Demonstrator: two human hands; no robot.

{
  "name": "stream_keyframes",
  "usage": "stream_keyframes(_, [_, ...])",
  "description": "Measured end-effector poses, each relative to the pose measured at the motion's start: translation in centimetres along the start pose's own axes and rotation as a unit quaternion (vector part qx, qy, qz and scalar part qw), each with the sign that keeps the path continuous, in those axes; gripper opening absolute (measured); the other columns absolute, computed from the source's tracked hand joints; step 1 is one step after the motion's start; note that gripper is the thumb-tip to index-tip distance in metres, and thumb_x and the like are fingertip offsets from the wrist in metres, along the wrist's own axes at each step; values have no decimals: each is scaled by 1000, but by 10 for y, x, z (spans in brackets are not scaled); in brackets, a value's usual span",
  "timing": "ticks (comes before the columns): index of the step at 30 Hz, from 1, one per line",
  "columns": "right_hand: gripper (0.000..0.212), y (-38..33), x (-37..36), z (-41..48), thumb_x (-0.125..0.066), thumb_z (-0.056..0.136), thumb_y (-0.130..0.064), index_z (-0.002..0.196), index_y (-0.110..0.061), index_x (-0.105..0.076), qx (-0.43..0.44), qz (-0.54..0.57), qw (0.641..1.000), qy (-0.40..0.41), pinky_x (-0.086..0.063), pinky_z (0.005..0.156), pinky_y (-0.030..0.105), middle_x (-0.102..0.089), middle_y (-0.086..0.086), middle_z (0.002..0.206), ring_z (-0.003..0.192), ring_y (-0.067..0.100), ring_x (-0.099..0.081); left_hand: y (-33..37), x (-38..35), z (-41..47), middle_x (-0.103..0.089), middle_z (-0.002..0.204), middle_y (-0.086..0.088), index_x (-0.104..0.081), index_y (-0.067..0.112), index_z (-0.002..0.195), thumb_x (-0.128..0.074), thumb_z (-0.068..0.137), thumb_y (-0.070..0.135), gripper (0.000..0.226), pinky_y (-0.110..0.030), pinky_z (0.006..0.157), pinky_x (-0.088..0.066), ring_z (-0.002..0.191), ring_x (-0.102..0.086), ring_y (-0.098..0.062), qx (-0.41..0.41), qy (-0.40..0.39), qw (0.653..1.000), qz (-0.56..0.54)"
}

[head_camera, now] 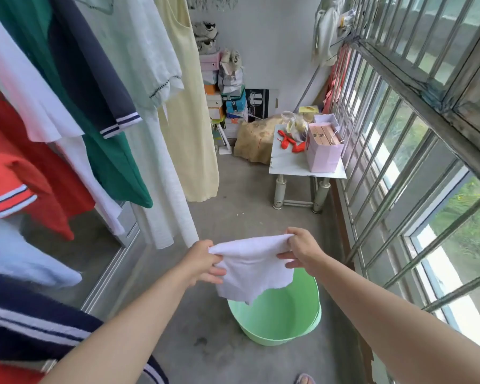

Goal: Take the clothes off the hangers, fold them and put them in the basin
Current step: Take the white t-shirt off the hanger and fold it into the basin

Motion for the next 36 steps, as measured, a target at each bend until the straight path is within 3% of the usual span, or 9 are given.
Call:
stream_keyframes(3, [28,7,14,40,-28,76,3,67,-18,-44,-5,1,1000,3,-45,67,32,-49,11,79,73,25,-58,-1,-17,22,-47,106,-14,-46,7,109,-52,89,0,22,-50,74,-58,99,-66,-40,37,-58,985,-160])
stream_keyframes(8, [17,23,34,106,-42,83,3,73,-8,-50,-46,121,992,-8,-54,73,34,-52,15,80,73,26,-55,3,-44,65,-57,100,-11,-45,14,106,-57,63,9,45,-41,82,-53,107,-64,-34,17,-21,972,-235])
stream_keyframes(15, [23,72,43,155,-59,87,-24,84,-2,-69,-116,182,976,-31,-55,68,30,-69,10,92,82,23,-60,-13,-75,115,-52,94,-3,-58,19,93,-59,61,16,32,-35,90,-51,92,-54,-17,3,-18,997,-79])
stream_keyframes(18, [21,111,43,182,-73,79,-12,84,7,-70,-134,99,986,-12,-59,73,34,-64,13,82,76,23,-62,-31,-87,149,-44,82,-3,-54,5,78,-57,62,18,22,-31,73,-45,79,-46,-16,-16,-65,997,34])
stream_keyframes(20, [9,141,37,206,-71,80,-4,88,0,-73,-132,44,990,-12,-59,69,28,-68,11,87,77,21,-64,-48,-99,179,-38,74,-2,-50,9,68,-52,60,17,12,-25,60,-29,70,-36,-14,-24,-96,988,115])
stream_keyframes(22, [18,174,27,232,-64,83,1,96,-7,-74,-130,-10,991,-16,-57,64,20,-67,3,84,69,14,-60,-72,-110,212,-35,72,0,-45,22,56,-49,59,13,10,-25,55,-21,67,-31,-14,-28,-123,979,161])
stream_keyframes(26, [30,251,-1,284,-56,83,4,102,-11,-73,-139,-73,988,-8,-42,48,9,-62,-6,77,58,5,-50,-149,-135,295,-44,75,-4,-45,23,54,-45,59,13,11,-23,58,-25,73,-38,-14,-16,-127,974,189])
stream_keyframes(30, [36,333,-32,343,-51,83,5,101,-17,-73,-165,-105,981,-15,-36,48,13,-64,1,94,59,4,-46,-223,-162,370,-48,86,-2,-43,18,60,-43,61,18,1,-20,44,-26,55,-37,-13,-13,-118,965,235])
stream_keyframes(36, [42,413,-64,441,-44,75,18,75,-19,-64,-140,-45,989,21,-44,52,20,-61,-2,77,66,15,-54,-292,-193,476,-42,61,1,-37,21,57,-41,64,20,7,-27,52,-24,61,-37,-19,-94,-88,948,290])
Point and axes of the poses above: each hand's wrist, its own z-axis towards the middle knuckle, its own x-axis out of the back of the hand, y = z × x, the point moved 5 cm from there along z, towards the middle knuckle
